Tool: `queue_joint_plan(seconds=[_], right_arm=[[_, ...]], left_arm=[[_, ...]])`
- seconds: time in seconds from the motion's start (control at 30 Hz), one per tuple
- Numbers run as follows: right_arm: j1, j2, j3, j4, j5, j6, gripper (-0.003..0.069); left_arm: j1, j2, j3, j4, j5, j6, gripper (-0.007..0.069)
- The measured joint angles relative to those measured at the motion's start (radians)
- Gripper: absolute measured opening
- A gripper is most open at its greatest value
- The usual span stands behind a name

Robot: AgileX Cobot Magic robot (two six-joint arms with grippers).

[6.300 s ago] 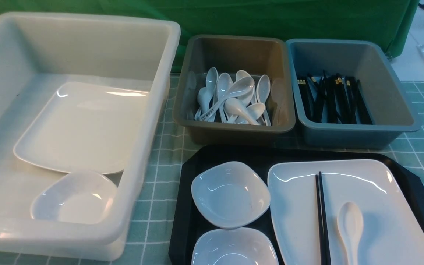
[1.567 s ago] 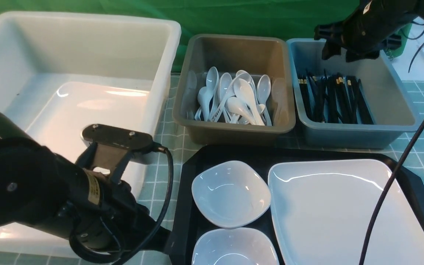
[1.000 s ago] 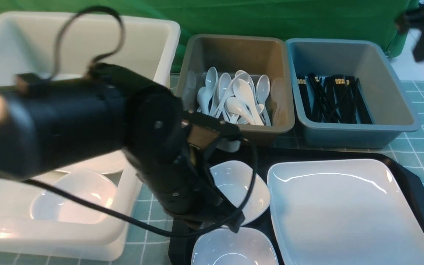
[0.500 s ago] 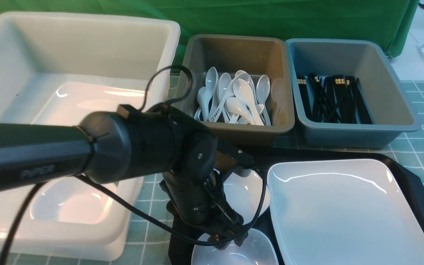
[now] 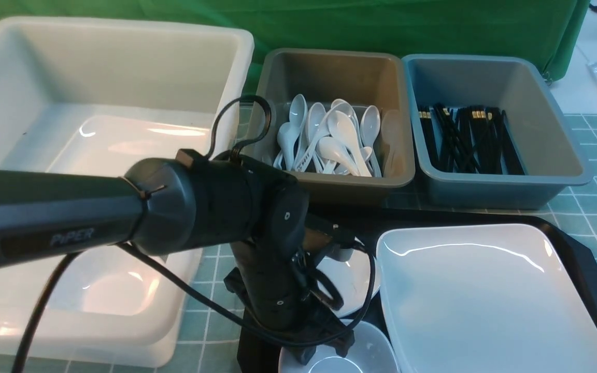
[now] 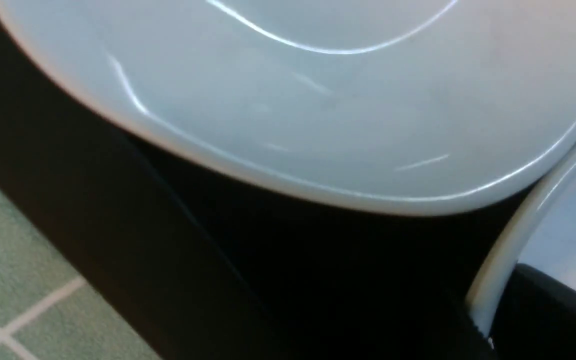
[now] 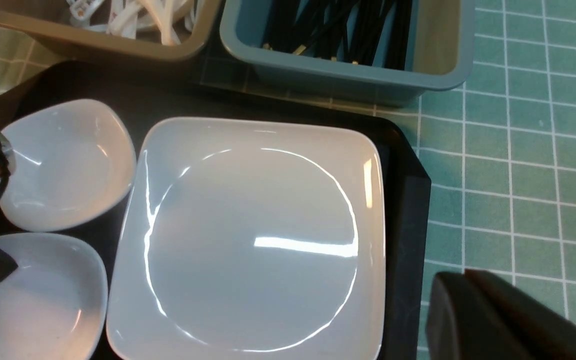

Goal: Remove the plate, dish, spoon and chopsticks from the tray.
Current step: Use the left arm to grab a small plate from the dinner plate, then use the left arm to put the small plate into the large storage box on the left

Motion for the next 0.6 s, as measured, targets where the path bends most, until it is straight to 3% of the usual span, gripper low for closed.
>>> queue_joint_plan(seconds=[0.17,0.33,0.6], right_arm=[[0.0,0.0,0.001,0.0,0.001,0.0,0.0031],[0.0,0.0,0.002,0.0,0.009,0.0,0.0035],[0.0,0.0,0.006,0.0,0.009,-0.006,0.0042]], left_arm=[[0.003,-0.013,0.0,-0.008,0.018,-0.023,0.0149],[0.003,-0.133,0.0,0.004,0.054,-0.05,0.0041],[0.003,-0.343,0.004,0.035,0.046,-0.078,0.002]])
